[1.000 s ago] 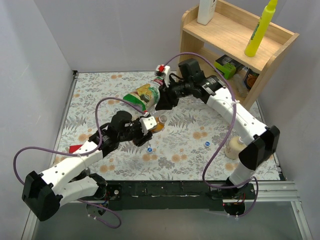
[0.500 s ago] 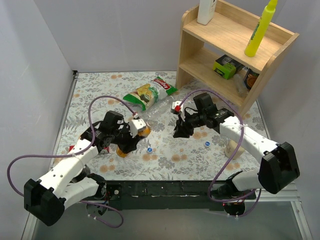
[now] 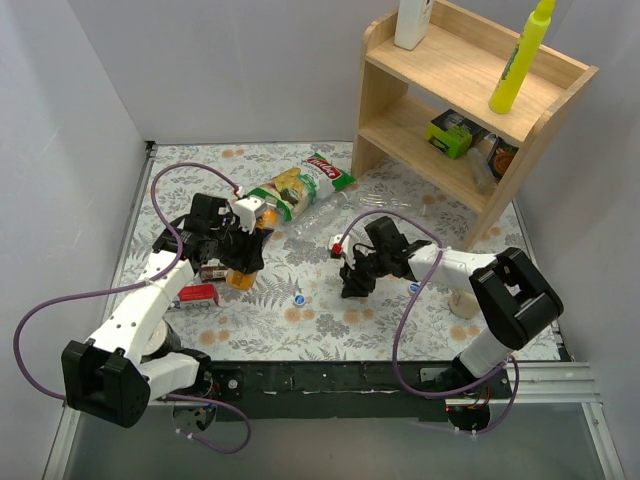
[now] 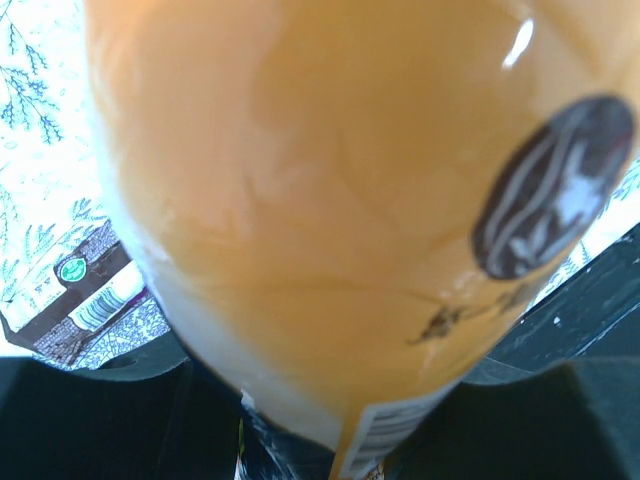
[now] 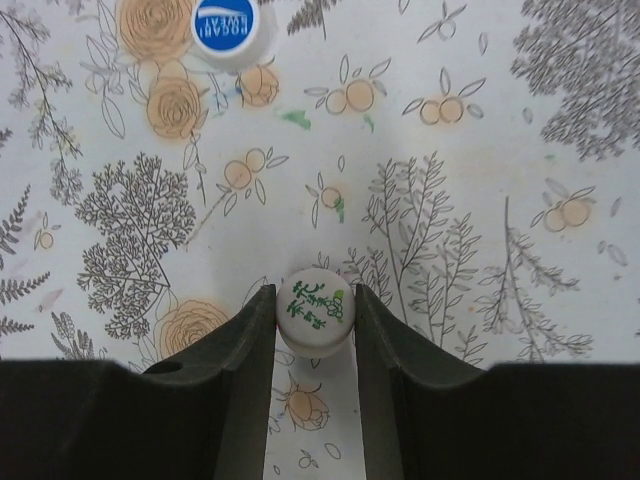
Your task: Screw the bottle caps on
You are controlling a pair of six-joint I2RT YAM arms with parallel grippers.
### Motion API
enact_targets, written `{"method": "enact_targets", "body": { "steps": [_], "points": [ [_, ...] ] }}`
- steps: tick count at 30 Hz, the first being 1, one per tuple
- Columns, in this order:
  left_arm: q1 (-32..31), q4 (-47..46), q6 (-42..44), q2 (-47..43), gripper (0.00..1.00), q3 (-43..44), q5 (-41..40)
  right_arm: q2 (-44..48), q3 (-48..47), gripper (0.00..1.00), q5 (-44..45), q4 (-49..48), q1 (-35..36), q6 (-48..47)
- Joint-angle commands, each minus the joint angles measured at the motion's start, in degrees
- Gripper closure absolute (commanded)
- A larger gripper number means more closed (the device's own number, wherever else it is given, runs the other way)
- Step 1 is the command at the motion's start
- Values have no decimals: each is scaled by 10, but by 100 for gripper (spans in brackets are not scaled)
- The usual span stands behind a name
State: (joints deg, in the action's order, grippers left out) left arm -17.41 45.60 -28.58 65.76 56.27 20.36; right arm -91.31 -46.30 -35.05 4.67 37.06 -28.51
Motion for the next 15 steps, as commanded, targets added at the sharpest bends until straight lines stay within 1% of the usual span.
{"method": "enact_targets", "body": {
  "steps": [1, 2, 4, 5, 7, 10, 11, 13, 15],
  "points": [
    [4, -13, -18, -11, 100, 23, 15, 3, 23, 69, 31, -73, 10, 9],
    [4, -15, -17, -12, 100, 21, 18, 3, 24, 63, 31, -70, 12, 10],
    [4, -23, -17, -11, 100, 17, 25, 4, 24, 57, 52, -60, 21, 17],
    [6, -25, -17, -9, 100, 17, 27, 7, 24, 50, 55, -53, 22, 18],
    [7, -33, -17, -5, 100, 16, 37, 17, 26, 45, 50, -23, 23, 7],
    [8, -43, -17, -2, 100, 13, 43, 32, 14, 28, 50, 38, 23, -14],
    [8, -43, -17, -2, 100, 12, 44, 37, 6, 27, 50, 55, 22, -22],
    [8, -45, -17, -2, 100, 11, 49, 46, -30, 26, 48, 123, 21, -45],
    [8, -47, -17, -5, 100, 9, 50, 46, -68, 25, 50, 161, 21, -88]
  ]
}}
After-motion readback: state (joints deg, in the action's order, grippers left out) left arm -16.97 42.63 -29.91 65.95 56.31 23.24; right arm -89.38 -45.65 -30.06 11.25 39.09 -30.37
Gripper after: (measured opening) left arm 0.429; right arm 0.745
